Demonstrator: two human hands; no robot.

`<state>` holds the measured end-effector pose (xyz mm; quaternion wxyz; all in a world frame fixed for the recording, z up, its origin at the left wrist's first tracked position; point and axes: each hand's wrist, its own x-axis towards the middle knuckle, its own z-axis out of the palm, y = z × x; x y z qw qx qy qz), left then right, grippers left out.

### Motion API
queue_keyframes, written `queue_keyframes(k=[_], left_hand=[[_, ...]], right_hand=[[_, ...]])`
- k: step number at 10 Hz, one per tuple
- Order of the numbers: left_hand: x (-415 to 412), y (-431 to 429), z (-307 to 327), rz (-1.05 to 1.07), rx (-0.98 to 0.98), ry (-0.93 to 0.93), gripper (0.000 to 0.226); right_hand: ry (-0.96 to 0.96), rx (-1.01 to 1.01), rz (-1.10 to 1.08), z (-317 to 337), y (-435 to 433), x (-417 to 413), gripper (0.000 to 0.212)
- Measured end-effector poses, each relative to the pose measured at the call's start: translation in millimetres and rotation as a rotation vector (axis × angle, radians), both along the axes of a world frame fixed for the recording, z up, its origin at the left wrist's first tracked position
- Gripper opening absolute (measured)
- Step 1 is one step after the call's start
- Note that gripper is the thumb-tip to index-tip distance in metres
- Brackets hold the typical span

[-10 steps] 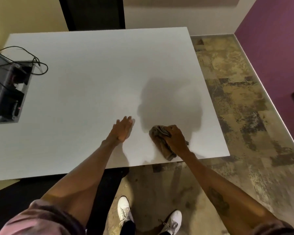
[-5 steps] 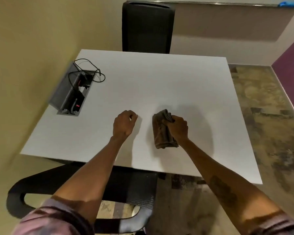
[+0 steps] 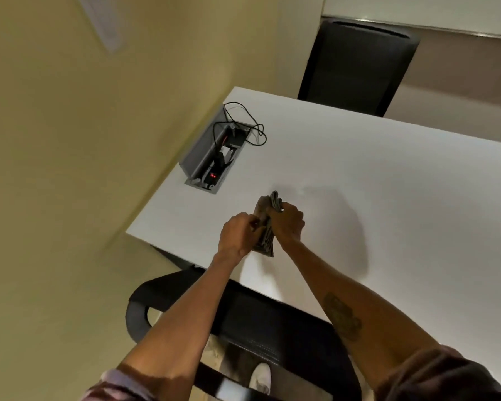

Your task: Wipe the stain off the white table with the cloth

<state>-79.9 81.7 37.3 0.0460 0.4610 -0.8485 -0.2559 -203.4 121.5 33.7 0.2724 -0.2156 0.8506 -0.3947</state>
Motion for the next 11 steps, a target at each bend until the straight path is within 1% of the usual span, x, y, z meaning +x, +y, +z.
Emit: queue_keyframes(k=[1,2,3,4,5,6,7,8,9,10,11], left_hand=[[28.9,-24.9,-4.4,0.095,0.062,-0.020,0.022],[61.0,-52.5,-9.1,0.241,0.129,-0.002,0.020],[91.0,-79.9,-15.1,0.361,0.146,0.009,0.017],[113.0,-105.7,-23.0,0.427,0.131,-0.030,0.017],[125.1,-126.3,-32.9,0.455,0.160,-0.071,0.020],[132.1,-140.2,-43.2,0.455,0.132,-0.126,0.023],[136.2,-149.0,-51.6,0.455,0.118,-0.172,0.027],[136.6,-154.0,-57.1,0.469,0.122,-0.200,0.031],[131.7,-155.4,-55.2,0.467,0.122,-0.222,0.030],[122.5,-156.5,-50.3,0.443,0.082,-0.245,0.027],[105.0,-155.6,-39.8,0.409,0.059,-0.225,0.027]], right_hand=[[-0.045,-0.005,0.056,-10.4,-23.6,27.8,0.024],[-0.090,-0.008,0.076,-20.3,-43.3,50.9,0.027],[-0.216,-0.005,0.026,-31.2,-58.6,67.7,0.017],[-0.388,-0.017,-0.015,-44.5,-68.5,80.1,0.015],[-0.516,-0.024,-0.040,-56.4,-74.9,88.5,0.021],[-0.625,-0.016,-0.050,-69.3,-80.3,91.5,0.035],[-0.683,0.016,-0.040,-78.5,-82.7,91.7,0.040],[-0.694,0.050,-0.027,-86.2,-81.8,90.3,0.044],[-0.606,0.142,0.004,-84.4,-79.0,84.8,0.047],[-0.443,0.224,0.070,-76.2,-75.1,76.6,0.050],[-0.261,0.278,0.163,-59.0,-71.7,66.5,0.046]])
